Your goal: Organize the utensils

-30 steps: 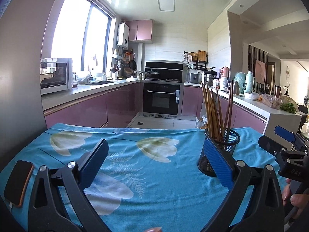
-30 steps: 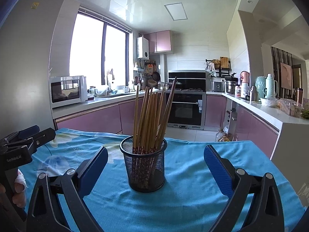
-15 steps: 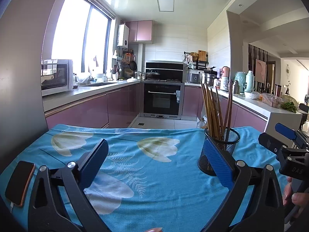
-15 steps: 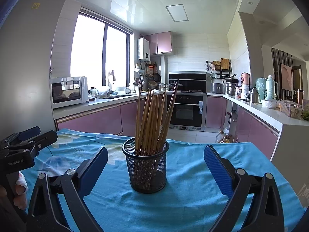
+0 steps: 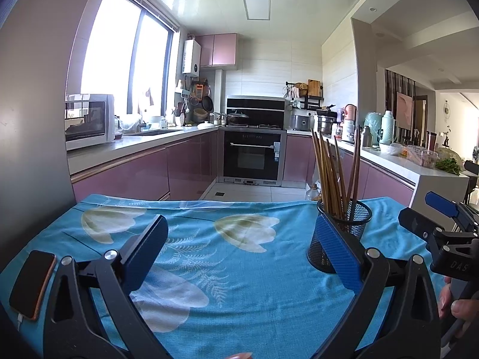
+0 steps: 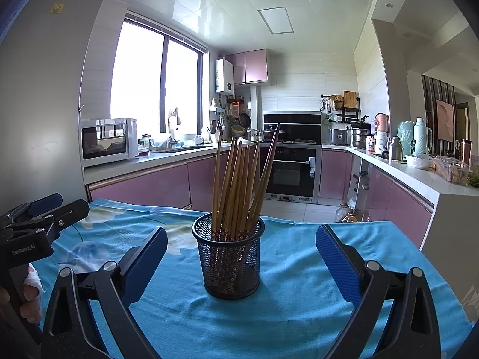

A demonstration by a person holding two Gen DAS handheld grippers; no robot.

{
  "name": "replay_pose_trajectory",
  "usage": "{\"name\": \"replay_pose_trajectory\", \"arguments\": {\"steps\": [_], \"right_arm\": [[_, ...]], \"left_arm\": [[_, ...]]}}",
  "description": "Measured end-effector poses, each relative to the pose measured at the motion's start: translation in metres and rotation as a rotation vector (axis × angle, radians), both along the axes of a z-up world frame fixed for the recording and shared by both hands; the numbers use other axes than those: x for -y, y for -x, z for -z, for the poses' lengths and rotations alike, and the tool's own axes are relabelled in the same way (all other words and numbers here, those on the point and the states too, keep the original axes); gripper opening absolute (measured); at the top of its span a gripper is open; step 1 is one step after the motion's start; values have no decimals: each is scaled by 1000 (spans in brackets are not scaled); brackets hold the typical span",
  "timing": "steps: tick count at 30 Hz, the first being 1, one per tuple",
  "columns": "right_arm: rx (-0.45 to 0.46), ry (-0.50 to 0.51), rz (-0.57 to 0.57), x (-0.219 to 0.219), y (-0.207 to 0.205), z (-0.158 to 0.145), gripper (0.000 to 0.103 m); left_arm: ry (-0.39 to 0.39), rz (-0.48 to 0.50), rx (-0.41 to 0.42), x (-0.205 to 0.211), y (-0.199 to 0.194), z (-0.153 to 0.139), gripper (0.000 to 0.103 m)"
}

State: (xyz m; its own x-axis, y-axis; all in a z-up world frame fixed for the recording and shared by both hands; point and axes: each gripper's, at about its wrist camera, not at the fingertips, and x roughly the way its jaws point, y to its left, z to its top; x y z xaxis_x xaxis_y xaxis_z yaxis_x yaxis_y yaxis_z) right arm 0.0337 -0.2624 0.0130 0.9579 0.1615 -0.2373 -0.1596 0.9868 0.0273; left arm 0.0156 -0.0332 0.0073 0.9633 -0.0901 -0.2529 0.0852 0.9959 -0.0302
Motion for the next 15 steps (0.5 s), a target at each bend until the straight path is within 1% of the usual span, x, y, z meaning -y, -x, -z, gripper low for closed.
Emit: {"name": "replay_pose_trajectory", "arguments": {"steps": [15], "right_arm": [[0, -6, 3, 0, 2, 1, 96]], "left_arm": [[-2, -7, -3, -2, 1, 1, 97]]}}
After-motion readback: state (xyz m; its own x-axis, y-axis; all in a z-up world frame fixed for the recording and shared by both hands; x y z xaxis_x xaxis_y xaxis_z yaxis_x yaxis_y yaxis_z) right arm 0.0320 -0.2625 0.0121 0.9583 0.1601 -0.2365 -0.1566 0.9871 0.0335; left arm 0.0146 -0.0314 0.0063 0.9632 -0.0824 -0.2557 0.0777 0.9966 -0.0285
